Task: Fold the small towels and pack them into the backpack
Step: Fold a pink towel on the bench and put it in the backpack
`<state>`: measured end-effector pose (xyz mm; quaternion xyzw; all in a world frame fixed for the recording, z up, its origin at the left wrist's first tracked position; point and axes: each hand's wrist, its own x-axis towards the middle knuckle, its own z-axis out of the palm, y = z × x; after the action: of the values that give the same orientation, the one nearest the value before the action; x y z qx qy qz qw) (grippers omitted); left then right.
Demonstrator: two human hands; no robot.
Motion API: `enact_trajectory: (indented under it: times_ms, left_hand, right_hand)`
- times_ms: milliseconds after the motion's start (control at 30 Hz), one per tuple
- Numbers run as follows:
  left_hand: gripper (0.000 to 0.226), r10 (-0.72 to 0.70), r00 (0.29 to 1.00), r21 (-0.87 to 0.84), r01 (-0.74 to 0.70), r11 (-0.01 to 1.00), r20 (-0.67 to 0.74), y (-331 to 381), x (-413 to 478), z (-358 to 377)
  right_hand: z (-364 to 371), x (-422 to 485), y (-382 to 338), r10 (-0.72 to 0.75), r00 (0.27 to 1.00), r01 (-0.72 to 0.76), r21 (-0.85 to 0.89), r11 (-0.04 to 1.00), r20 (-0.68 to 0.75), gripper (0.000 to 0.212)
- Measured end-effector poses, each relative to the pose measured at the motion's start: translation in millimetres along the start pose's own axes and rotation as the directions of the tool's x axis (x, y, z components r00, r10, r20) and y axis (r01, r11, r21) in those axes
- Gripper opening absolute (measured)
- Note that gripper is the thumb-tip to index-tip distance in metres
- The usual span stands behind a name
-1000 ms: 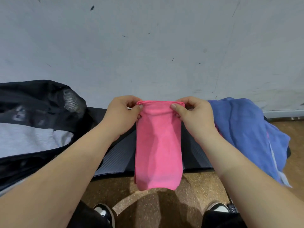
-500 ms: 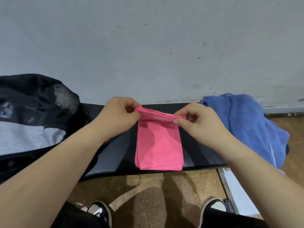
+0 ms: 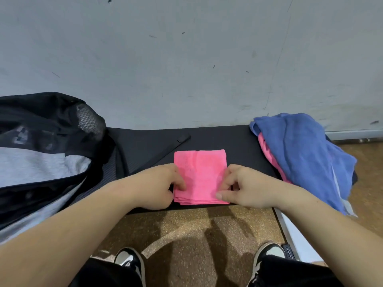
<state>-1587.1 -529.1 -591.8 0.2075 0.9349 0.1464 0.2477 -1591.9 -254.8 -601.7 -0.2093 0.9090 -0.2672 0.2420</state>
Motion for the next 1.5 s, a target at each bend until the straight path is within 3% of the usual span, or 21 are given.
enact_trajectory:
  times_ms: [100, 233, 267, 333, 400, 467, 533, 600, 700, 800, 867, 900, 1033, 1167, 1300, 1367, 1433, 1500]
  left_hand:
    - [0.044, -0.031, 0.992, -0.049, 0.025, 0.998, -0.122, 5, 8, -9]
    - [0.025, -0.144, 0.901, -0.175, 0.078, 0.982, -0.41, -4, 30, -18]
    - [0.028, -0.173, 0.89, -0.201, 0.094, 0.975, -0.422, -7, 36, -19]
    - [0.047, -0.202, 0.907, -0.22, 0.126, 0.967, -0.369, -14, 47, -17]
    - [0.059, -0.207, 0.929, -0.236, 0.136, 0.962, -0.307, -18, 55, -12]
    - [0.063, -0.218, 0.937, -0.266, 0.145, 0.953, -0.271, -21, 62, -8]
    - [0.062, -0.238, 0.942, -0.286, 0.167, 0.944, -0.235, -25, 66, -7]
    - [0.045, -0.247, 0.948, -0.312, 0.177, 0.933, -0.201, -27, 67, -7]
    - [0.013, -0.251, 0.942, -0.328, 0.17, 0.929, -0.224, -25, 62, -11]
    - [0.013, -0.31, 0.909, -0.523, 0.128, 0.843, -0.278, -17, 53, -16]
    - [0.018, -0.332, 0.908, -0.677, 0.078, 0.732, -0.255, -10, 43, -19]
    - [0.021, -0.321, 0.91, -0.687, 0.057, 0.724, -0.263, -8, 38, -18]
    - [0.026, -0.253, 0.937, -0.611, 0.057, 0.789, -0.241, -8, 18, -13]
    - [0.021, -0.169, 0.97, -0.621, 0.025, 0.784, -0.174, -4, -1, -8]
    - [0.011, -0.094, 0.962, -0.378, -0.01, 0.926, -0.257, -2, 2, 5]
    - [0.012, -0.085, 0.96, -0.301, 0.001, 0.954, -0.265, -3, 8, 10]
    - [0.026, -0.127, 0.954, -0.254, 0.057, 0.966, -0.27, -3, 13, 7]
    - [0.053, -0.169, 0.963, -0.224, 0.121, 0.967, -0.211, -2, 18, 2]
  right_hand:
    - [-12, 5, -2, 0.078, 0.992, -0.068, 0.108, 0.992, -0.096, 0.048]
    - [-17, 33, 9, 0.225, 0.897, -0.15, 0.216, 0.965, -0.381, 0.018]
    - [-16, 40, 11, 0.248, 0.892, -0.183, 0.2, 0.963, -0.378, 0.03]
    - [-15, 52, 11, 0.283, 0.905, -0.225, 0.206, 0.952, -0.317, 0.059]
    - [-13, 60, 10, 0.274, 0.926, -0.224, 0.207, 0.953, -0.259, 0.066]
    - [-11, 65, 11, 0.26, 0.936, -0.217, 0.195, 0.956, -0.235, 0.062]
    - [-12, 66, 11, 0.261, 0.935, -0.213, 0.208, 0.955, -0.24, 0.045]
    - [-13, 65, 11, 0.245, 0.926, -0.194, 0.195, 0.962, -0.288, 0.024]
    - [-15, 60, 8, 0.225, 0.909, -0.134, 0.266, 0.955, -0.35, 0.022]
    - [-15, 51, 3, 0.196, 0.899, -0.024, 0.403, 0.915, -0.391, 0.024]
    - [-14, 46, 2, 0.145, 0.892, 0.037, 0.39, 0.92, -0.428, 0.026]
    - [-13, 42, 3, 0.129, 0.896, 0.052, 0.389, 0.92, -0.424, 0.027]
    - [-11, 21, 7, 0.106, 0.938, 0.051, 0.433, 0.9, -0.331, 0.031]
    - [-10, 3, 13, 0.031, 0.951, 0.066, 0.301, 0.951, -0.307, 0.028]
    - [-3, -6, 14, 0.006, 0.978, 0.03, 0.167, 0.985, -0.209, 0.008]
    - [1, -2, 14, 0.001, 0.968, 0.041, 0.162, 0.986, -0.251, 0.017]
    - [3, 5, 11, -0.02, 0.944, 0.066, 0.127, 0.99, -0.33, 0.022]
    - [2, 14, 10, -0.033, 0.926, 0.053, 0.042, 0.998, -0.377, 0.024]
